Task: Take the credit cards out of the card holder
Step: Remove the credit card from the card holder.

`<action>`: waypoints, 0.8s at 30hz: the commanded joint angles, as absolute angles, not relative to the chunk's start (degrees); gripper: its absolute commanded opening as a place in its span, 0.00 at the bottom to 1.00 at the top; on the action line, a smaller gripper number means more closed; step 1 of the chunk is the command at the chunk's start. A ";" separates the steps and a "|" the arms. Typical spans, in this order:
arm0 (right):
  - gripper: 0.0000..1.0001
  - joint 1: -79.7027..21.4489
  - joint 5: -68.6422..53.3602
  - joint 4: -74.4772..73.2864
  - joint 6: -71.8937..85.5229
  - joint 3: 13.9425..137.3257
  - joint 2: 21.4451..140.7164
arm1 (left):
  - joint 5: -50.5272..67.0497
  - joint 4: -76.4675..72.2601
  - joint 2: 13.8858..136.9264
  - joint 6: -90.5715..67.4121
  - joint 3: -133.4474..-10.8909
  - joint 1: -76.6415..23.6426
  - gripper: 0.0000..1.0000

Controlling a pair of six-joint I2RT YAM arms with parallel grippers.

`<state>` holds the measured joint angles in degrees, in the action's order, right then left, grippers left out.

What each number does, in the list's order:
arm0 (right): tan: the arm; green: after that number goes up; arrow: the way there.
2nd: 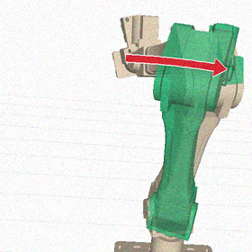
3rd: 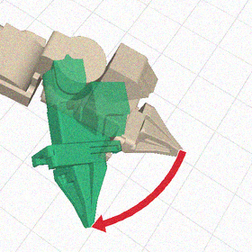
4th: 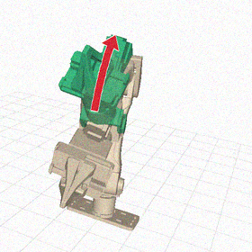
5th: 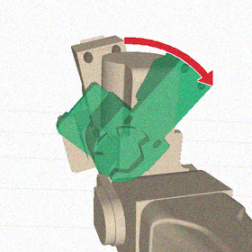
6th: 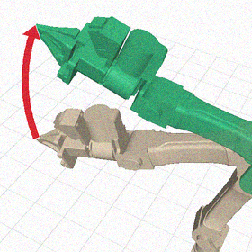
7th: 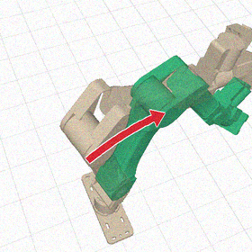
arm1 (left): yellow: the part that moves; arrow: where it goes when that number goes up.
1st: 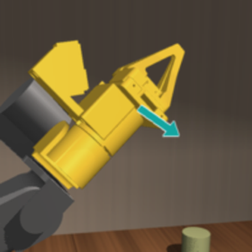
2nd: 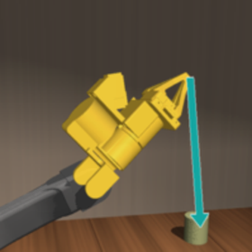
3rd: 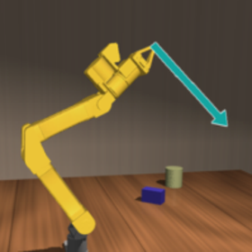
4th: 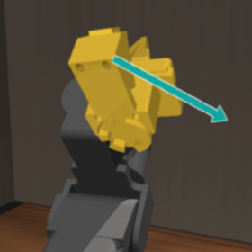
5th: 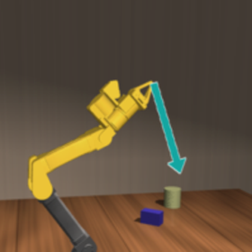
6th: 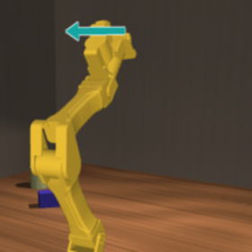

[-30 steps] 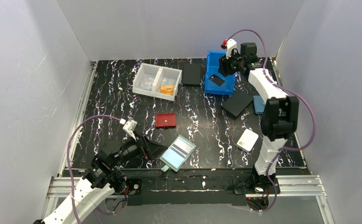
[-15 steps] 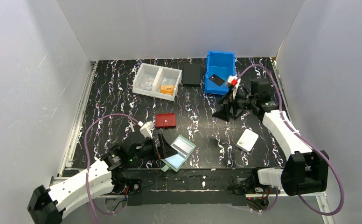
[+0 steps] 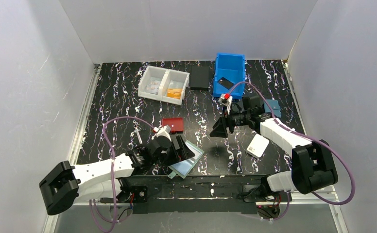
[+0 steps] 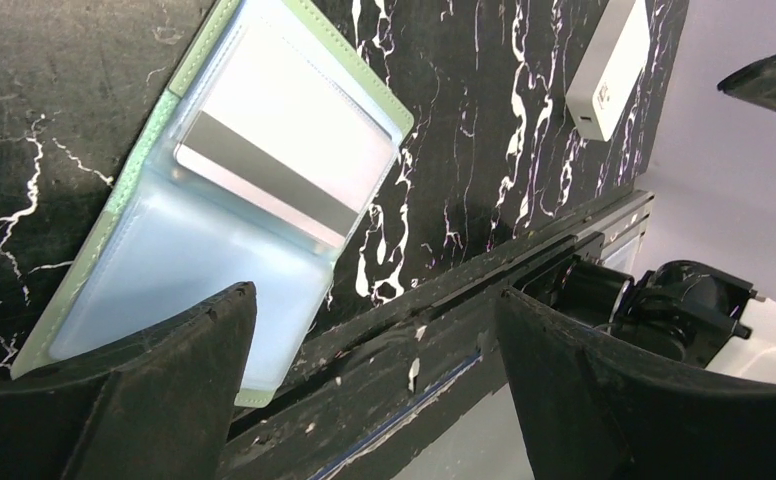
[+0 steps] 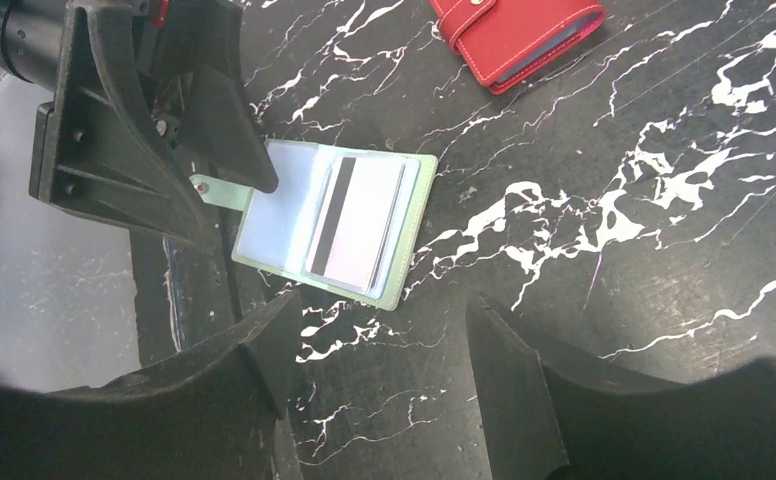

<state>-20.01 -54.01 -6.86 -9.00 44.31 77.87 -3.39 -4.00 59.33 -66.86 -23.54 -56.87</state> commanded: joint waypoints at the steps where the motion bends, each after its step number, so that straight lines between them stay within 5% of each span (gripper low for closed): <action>1: 0.70 -19.97 -54.37 -4.60 -9.47 44.49 78.37 | -7.44 -6.07 60.02 -68.34 -24.99 -57.49 0.86; 15: 0.71 -19.87 -53.76 -7.86 -13.22 45.86 78.60 | -8.59 -6.78 64.40 -75.61 -25.44 -57.67 0.78; 24: 0.71 -19.56 -53.19 -8.62 -13.84 46.27 78.68 | -12.09 11.56 69.70 -80.37 -35.50 -58.60 0.78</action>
